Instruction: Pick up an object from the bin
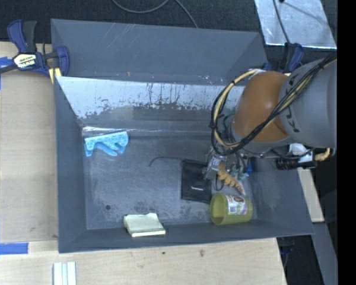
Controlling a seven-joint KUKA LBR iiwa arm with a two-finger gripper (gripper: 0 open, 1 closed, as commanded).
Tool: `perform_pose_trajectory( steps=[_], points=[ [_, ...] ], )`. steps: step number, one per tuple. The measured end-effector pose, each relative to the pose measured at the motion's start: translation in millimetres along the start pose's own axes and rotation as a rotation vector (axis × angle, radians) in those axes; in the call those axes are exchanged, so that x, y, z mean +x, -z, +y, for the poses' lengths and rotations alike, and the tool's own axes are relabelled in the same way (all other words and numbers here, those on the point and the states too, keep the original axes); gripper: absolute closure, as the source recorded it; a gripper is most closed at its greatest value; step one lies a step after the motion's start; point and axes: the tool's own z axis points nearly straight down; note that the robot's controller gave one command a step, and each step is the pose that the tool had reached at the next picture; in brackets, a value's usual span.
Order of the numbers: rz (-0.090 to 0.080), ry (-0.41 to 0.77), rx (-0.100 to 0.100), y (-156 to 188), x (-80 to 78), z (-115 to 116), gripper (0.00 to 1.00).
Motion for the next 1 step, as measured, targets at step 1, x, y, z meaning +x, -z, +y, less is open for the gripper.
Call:
perform_pose_trajectory(
  steps=[1],
  points=[
    [0.005, 0.0, 0.002, 21.7, 1.2, -0.6, 1.0]
  ],
)
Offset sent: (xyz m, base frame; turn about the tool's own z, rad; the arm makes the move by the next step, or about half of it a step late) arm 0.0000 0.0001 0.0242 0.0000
